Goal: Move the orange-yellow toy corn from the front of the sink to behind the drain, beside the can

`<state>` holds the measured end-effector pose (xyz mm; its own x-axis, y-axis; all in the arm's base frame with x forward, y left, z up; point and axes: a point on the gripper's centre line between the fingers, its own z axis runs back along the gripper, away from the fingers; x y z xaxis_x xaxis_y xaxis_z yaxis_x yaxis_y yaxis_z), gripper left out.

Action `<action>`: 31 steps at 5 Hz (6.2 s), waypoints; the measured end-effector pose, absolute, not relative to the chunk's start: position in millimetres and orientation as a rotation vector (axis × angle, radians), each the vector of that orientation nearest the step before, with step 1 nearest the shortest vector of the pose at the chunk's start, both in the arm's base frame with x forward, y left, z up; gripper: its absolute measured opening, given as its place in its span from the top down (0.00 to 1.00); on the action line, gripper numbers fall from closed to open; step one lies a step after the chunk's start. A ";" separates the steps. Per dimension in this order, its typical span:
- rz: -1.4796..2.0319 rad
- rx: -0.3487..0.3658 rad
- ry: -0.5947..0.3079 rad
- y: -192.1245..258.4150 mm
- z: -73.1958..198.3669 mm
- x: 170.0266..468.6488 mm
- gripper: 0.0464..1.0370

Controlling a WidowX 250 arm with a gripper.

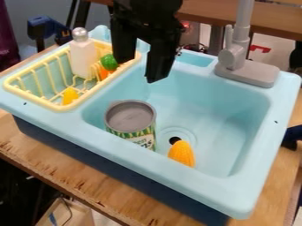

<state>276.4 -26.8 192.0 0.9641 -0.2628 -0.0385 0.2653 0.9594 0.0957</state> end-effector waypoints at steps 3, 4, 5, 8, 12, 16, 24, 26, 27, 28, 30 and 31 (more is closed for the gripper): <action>-0.343 0.121 -0.009 -61.1 188.1 267.2 0.04; -0.429 0.050 -0.010 -70.3 178.1 260.5 0.04; -0.487 0.002 0.000 -76.7 166.5 255.1 0.04; -0.513 -0.029 0.033 -96.7 135.7 261.8 0.04; -0.504 -0.006 0.119 -100.1 105.6 264.9 0.04; -0.620 -0.021 0.119 -101.0 93.5 265.4 0.42; -0.457 -0.036 -0.096 -21.3 123.9 337.3 0.42; -0.385 -0.071 -0.074 -25.6 99.6 344.8 0.42; -0.352 -0.061 -0.050 -23.9 92.1 345.6 0.41; -0.322 -0.063 -0.027 -23.1 92.2 346.9 0.34; -0.295 -0.056 -0.058 -22.6 114.4 346.8 0.03; -0.269 -0.066 -0.113 -15.3 136.2 345.1 0.04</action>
